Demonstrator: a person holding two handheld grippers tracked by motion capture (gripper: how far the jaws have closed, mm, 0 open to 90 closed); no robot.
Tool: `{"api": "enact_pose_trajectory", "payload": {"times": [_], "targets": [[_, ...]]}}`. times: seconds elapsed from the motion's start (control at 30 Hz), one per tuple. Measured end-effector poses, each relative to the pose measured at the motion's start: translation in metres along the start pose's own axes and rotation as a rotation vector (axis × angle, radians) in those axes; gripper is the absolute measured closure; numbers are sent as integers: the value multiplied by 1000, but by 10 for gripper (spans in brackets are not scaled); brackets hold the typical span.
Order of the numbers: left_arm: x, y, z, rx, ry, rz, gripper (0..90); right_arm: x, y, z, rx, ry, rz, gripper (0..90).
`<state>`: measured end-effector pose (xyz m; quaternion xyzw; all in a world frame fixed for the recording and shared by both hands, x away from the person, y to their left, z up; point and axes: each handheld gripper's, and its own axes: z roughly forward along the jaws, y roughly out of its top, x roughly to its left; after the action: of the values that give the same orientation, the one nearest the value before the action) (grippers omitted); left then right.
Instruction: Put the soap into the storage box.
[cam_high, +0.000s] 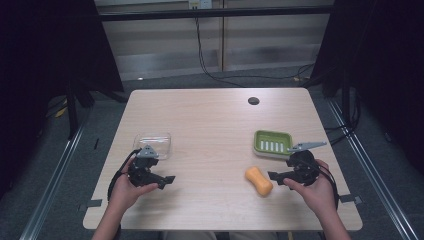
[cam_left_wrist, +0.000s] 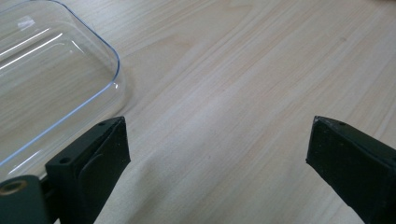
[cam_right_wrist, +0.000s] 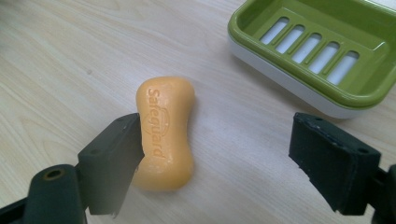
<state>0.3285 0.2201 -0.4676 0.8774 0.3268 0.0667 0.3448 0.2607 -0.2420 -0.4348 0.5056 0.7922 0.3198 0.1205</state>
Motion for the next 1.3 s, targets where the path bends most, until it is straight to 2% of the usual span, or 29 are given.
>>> {"api": "enact_pose_trajectory", "payload": {"times": [0.1, 0.13, 0.27, 0.33, 0.47, 0.53, 0.57, 0.67, 0.73, 0.77, 1.2, 1.23, 1.3], "targets": [[-1, 0, 0, -2, 4, 0, 57, 3, 2, 3, 18, 9, -8, 179], [-1, 1, -3, 9, 12, 15, 59, 5, 3, 4, 32, 5, -3, 179], [-3, 1, -3, -15, 10, 6, 63, 7, 5, 9, 56, 2, -3, 183], [-4, 1, -5, 8, 15, 24, 63, 9, 7, 11, 67, 11, -4, 182], [-4, 0, -6, 2, 10, 17, 69, 13, 9, 16, 79, 19, -15, 182], [-5, 1, -6, 3, 11, 18, 70, 18, 10, 21, 113, 18, -26, 183], [-5, 1, -6, 11, 17, 20, 71, 18, 10, 21, 113, 18, -26, 183], [-6, 2, -5, 12, 15, 21, 71, 21, 10, 25, 114, 45, -28, 189], [-5, 3, -5, 16, 9, 26, 70, 21, 11, 25, 112, 44, -28, 193], [-5, 3, -4, 15, 6, 26, 70, 21, 11, 26, 120, 26, -36, 197], [-5, 2, -3, 14, 12, 27, 70, 26, 13, 41, 172, 24, -42, 240], [-6, 2, -3, 9, 11, 18, 70, 26, 13, 43, 184, 21, -54, 242], [-5, 2, -3, 18, 11, 26, 70, 26, 13, 45, 189, 25, -66, 246]]}}
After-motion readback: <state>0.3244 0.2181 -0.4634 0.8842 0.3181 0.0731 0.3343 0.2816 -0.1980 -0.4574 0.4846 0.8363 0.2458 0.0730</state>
